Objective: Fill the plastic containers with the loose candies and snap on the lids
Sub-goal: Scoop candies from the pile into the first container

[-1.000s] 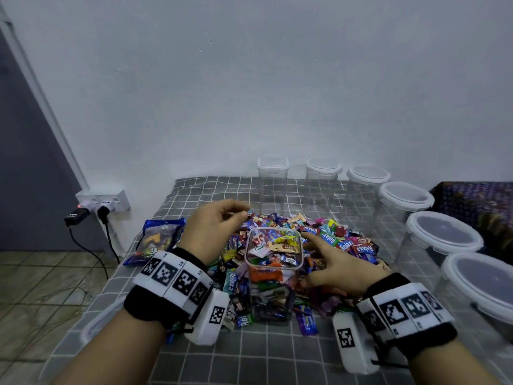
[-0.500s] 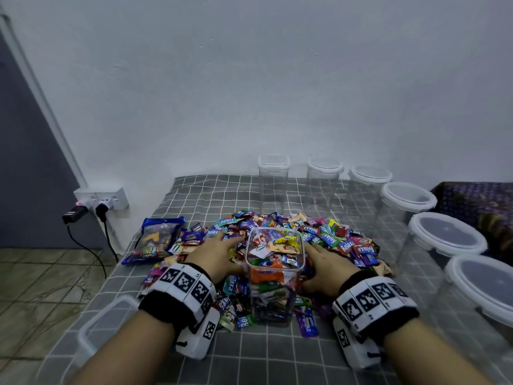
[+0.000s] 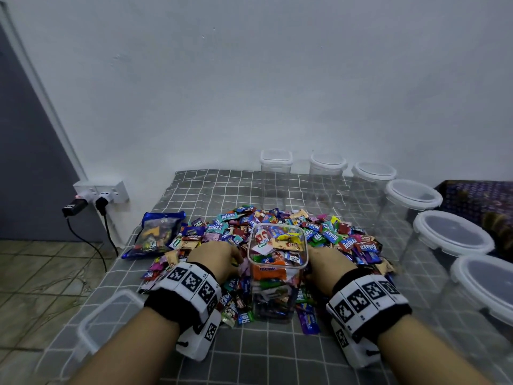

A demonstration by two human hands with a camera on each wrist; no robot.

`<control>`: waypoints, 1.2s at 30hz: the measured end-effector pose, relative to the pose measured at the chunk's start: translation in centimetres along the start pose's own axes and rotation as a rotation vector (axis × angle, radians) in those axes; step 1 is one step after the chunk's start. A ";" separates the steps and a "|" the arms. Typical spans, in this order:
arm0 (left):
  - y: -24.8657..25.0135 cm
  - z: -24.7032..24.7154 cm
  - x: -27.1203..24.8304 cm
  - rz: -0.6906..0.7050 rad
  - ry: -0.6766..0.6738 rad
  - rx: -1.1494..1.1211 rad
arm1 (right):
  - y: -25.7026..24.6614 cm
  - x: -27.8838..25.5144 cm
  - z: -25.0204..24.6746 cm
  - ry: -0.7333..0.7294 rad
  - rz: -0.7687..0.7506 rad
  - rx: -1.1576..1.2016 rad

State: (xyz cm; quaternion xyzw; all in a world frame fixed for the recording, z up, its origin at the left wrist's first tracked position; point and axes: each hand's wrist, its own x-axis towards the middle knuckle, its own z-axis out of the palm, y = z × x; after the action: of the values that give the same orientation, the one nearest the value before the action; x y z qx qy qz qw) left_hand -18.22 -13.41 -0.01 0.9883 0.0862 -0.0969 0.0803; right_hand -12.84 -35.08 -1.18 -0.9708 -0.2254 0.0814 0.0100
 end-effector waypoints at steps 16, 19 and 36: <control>0.1 -0.5 -0.4 0.018 0.119 -0.069 | 0.2 -1.8 -1.8 0.201 0.095 0.216; -0.1 -0.7 -0.7 0.003 0.165 -0.160 | 0.3 -2.3 -2.1 0.254 0.116 0.290; 0.2 -4.2 -3.1 0.052 0.483 -0.672 | -2.5 -6.1 -8.0 0.746 -0.175 0.801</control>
State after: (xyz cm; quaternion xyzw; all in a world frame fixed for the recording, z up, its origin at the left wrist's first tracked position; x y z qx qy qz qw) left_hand -20.41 -13.33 4.67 0.9033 0.1044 0.1731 0.3783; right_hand -18.01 -35.32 7.79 -0.8319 -0.2378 -0.1898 0.4641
